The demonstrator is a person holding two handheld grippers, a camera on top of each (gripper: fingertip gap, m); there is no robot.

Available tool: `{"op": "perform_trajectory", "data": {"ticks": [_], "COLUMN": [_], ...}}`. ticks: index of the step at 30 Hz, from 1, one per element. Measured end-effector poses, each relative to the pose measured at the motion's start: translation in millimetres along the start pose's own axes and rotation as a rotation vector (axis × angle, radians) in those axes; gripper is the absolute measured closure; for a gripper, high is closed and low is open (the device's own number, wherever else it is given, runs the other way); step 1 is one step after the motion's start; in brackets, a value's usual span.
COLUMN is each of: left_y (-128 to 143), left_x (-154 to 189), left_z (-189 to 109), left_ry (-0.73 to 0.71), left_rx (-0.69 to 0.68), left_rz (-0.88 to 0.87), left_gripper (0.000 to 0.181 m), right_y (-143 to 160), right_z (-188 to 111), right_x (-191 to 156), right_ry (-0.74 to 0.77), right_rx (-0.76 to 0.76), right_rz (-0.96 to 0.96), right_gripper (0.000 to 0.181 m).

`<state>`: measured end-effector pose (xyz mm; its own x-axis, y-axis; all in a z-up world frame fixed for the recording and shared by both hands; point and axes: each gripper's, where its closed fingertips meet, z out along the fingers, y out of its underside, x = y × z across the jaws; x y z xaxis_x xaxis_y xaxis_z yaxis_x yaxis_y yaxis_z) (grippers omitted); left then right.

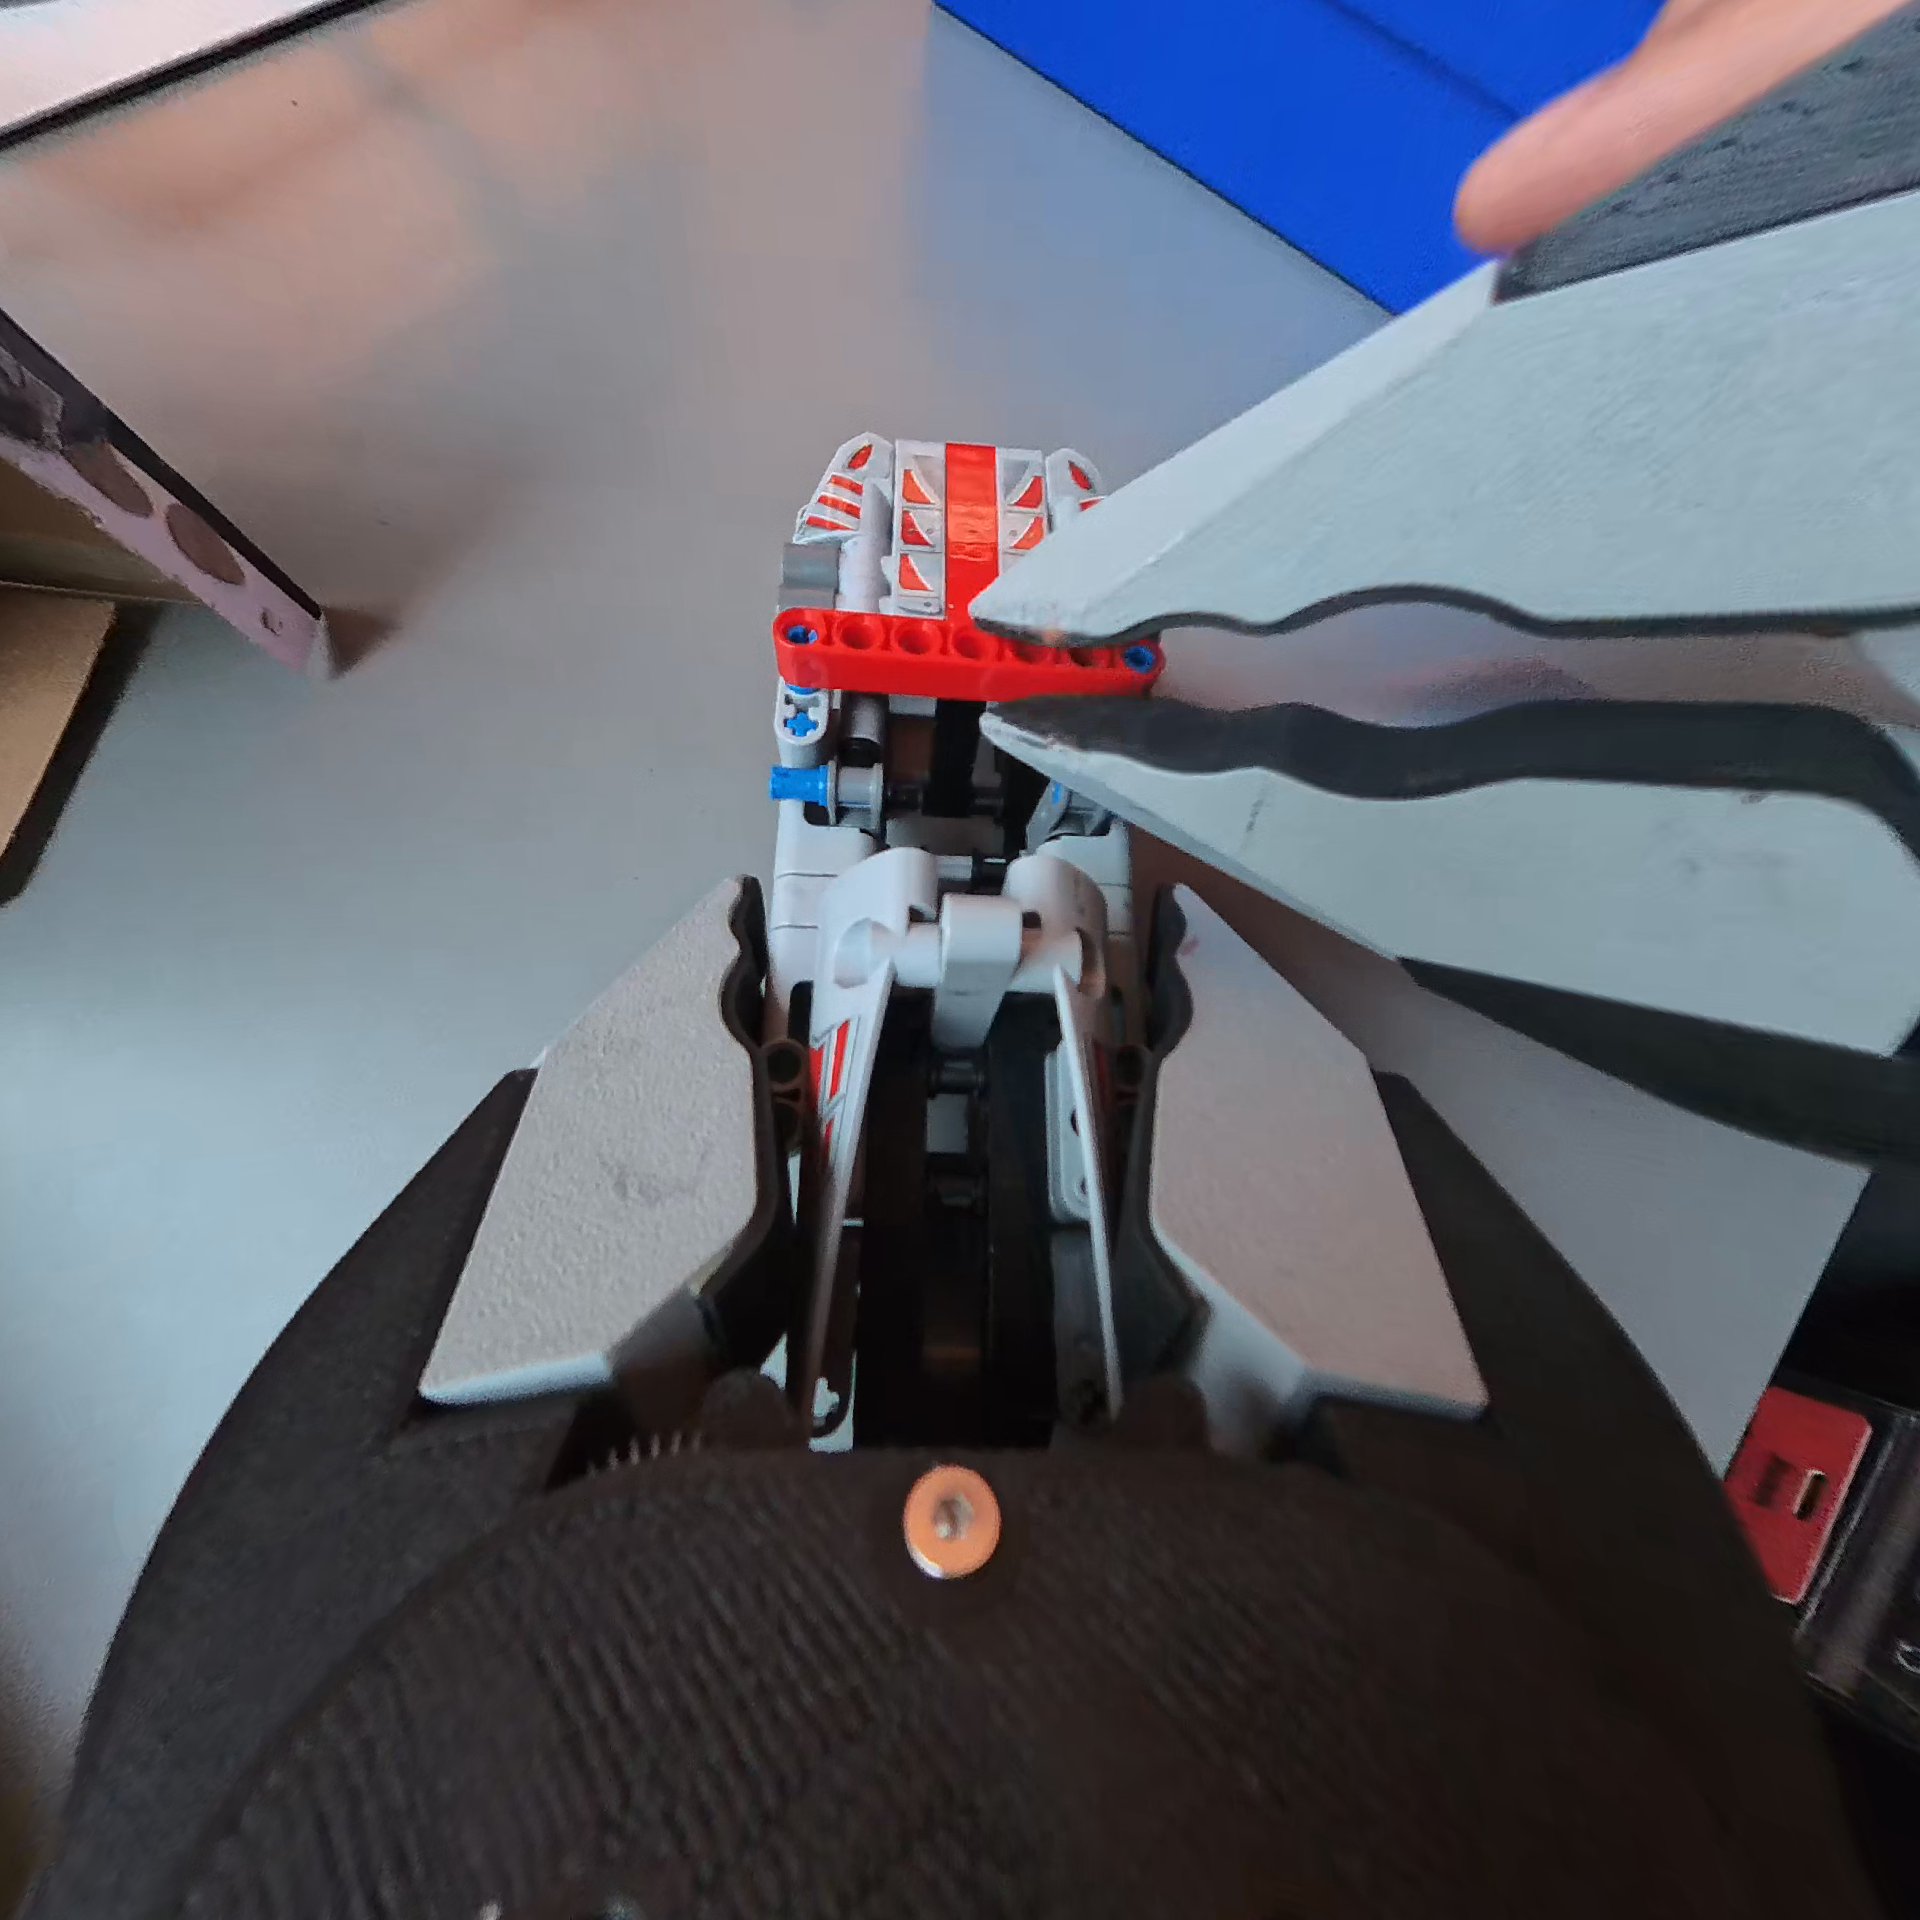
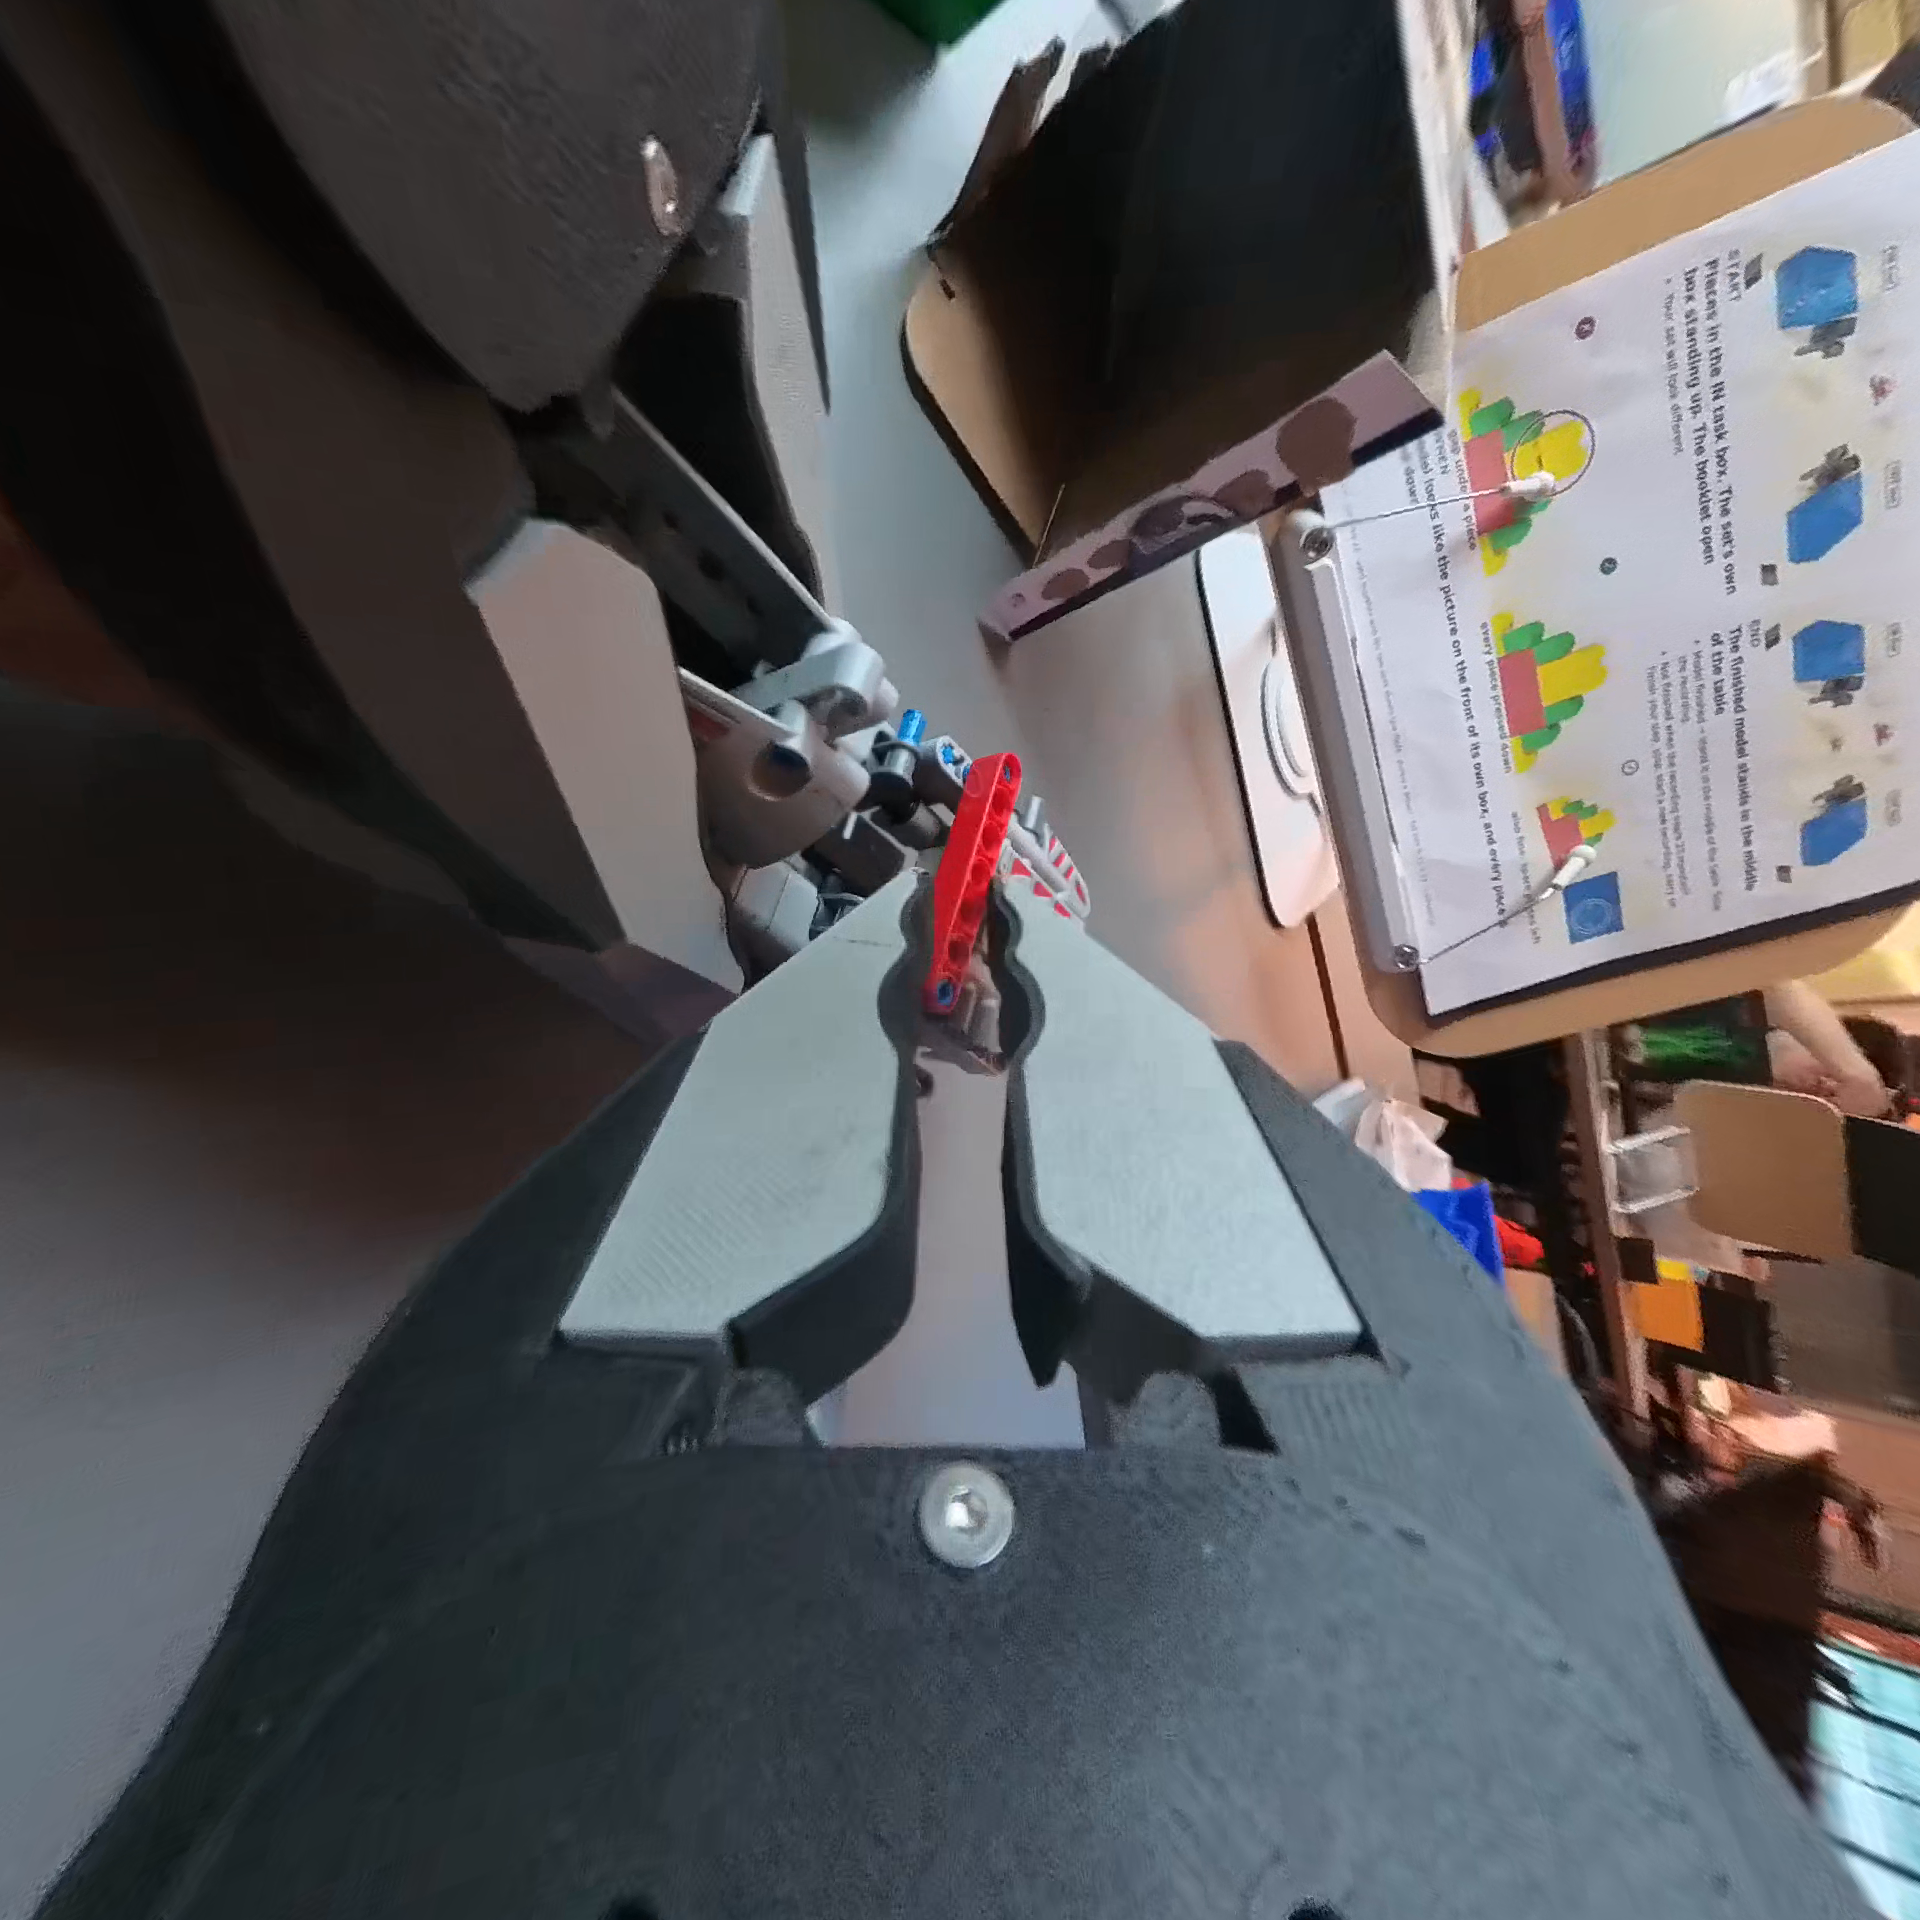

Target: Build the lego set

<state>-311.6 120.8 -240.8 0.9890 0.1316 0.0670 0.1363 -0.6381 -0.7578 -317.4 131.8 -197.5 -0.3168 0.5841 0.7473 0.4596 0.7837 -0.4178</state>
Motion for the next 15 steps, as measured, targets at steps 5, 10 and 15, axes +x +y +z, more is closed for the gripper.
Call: {"op": "perform_trajectory", "data": {"ticks": [5,10,15], "left_y": [-2,-4,-5], "left_x": [0,1,3], "left_z": [0,1,2], "left_ry": [0.009,-0.005,0.016], "left_rx": [0.016,0.043,0.047], "left_rz": [-0.014,-0.005,-0.033], "left_gripper": [0.109,0.109,0.109], "right_y": [0,5,7], "right_z": [6,13,9], "right_x": [2,4,3], "right_ry": [-0.121,-0.261,-0.272], "right_rx": [-0.120,-0.113,-0.203], "right_rz": [0.022,0.164,0.065], "right_gripper": [0.173,0.157,0.161]}}
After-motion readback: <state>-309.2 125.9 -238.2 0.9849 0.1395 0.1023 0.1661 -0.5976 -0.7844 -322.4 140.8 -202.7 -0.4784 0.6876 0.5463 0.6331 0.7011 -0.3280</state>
